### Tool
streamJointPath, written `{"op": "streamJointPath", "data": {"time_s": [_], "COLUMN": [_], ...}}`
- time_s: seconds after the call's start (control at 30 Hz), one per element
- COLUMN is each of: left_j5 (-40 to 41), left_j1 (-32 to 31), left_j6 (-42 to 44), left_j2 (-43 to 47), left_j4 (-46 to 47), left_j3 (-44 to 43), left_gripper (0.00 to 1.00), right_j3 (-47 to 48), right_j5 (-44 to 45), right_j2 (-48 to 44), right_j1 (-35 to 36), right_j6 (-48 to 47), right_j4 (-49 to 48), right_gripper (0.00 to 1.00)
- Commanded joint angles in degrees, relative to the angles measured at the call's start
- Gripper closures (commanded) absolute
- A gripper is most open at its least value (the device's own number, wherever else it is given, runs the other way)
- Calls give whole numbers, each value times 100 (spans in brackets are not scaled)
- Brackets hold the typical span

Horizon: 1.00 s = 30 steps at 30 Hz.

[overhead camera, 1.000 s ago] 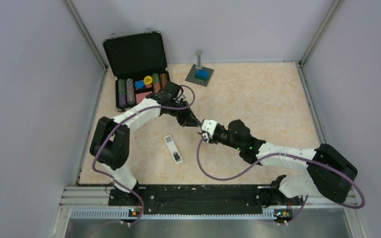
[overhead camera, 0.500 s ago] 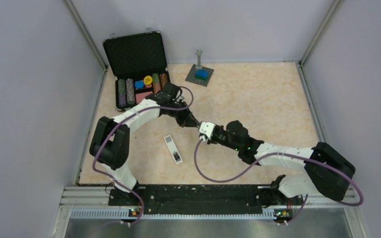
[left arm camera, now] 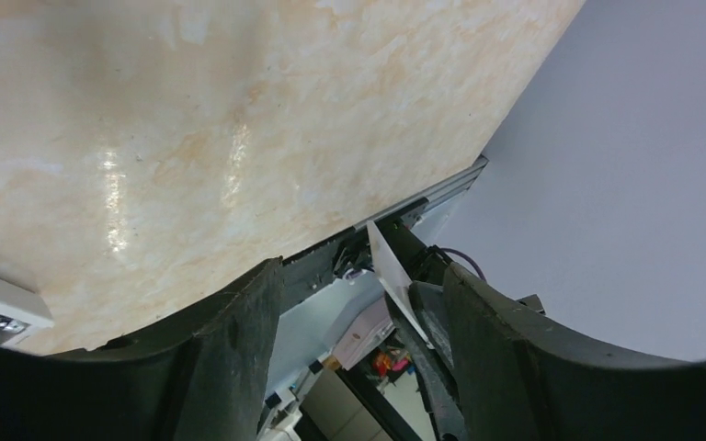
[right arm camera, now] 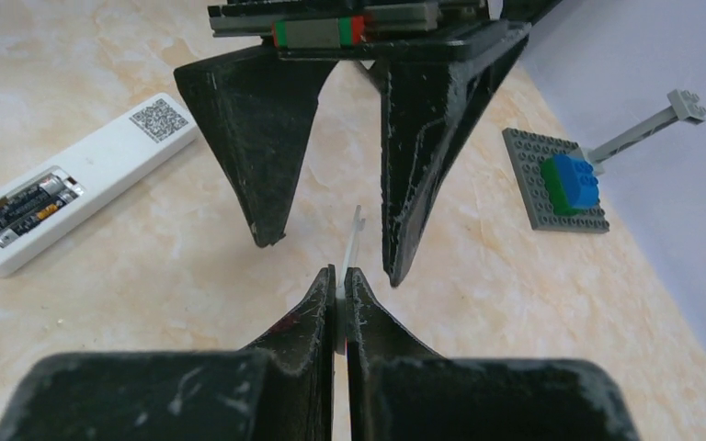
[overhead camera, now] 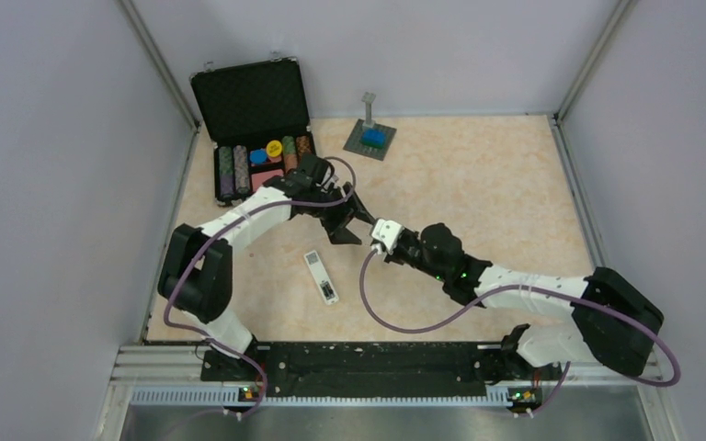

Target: Load the batteries into the remote control

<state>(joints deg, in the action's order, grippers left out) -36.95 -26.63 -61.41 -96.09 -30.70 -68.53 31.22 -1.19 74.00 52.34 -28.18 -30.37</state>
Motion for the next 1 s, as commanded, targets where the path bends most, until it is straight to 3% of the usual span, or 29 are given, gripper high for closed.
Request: {"op": "streamJointPath", "data": {"time_s": [0.0, 0.17, 0.33, 0.57, 0.7, 0.87, 0.97], "left_j5": [759, 1934, 3203, 3125, 3274, 3086, 3425], "left_j1": [240, 713, 888, 758, 695, 693, 612], "left_j6": [622, 1602, 2294, 3202, 2360, 905, 266], "left_j2": [523, 964, 1253, 932, 814, 811, 777], "left_j4": [-177, -767, -1339, -1373, -1604, -1103, -1032], "left_j3": [42, 165, 426, 493, 620, 1258, 1394], "left_gripper": [31, 29, 27, 27, 28, 32, 31], "right_j3": [106, -123, -415, -232, 248, 749, 889], "right_j5": [232, 279, 813, 1443, 1761, 1795, 1705], "right_j2": [-521, -1152, -1962, -2401, -2205, -1775, -1551], "right_j1": [61, 51, 55, 51, 42, 3, -80], "right_j6": [600, 1825, 3936, 5804, 6165, 6152, 6120], "right_j4": [153, 760, 1444, 2907, 3716, 3919, 3913], "right_gripper": [100, 100, 100, 100, 100, 100, 100]}}
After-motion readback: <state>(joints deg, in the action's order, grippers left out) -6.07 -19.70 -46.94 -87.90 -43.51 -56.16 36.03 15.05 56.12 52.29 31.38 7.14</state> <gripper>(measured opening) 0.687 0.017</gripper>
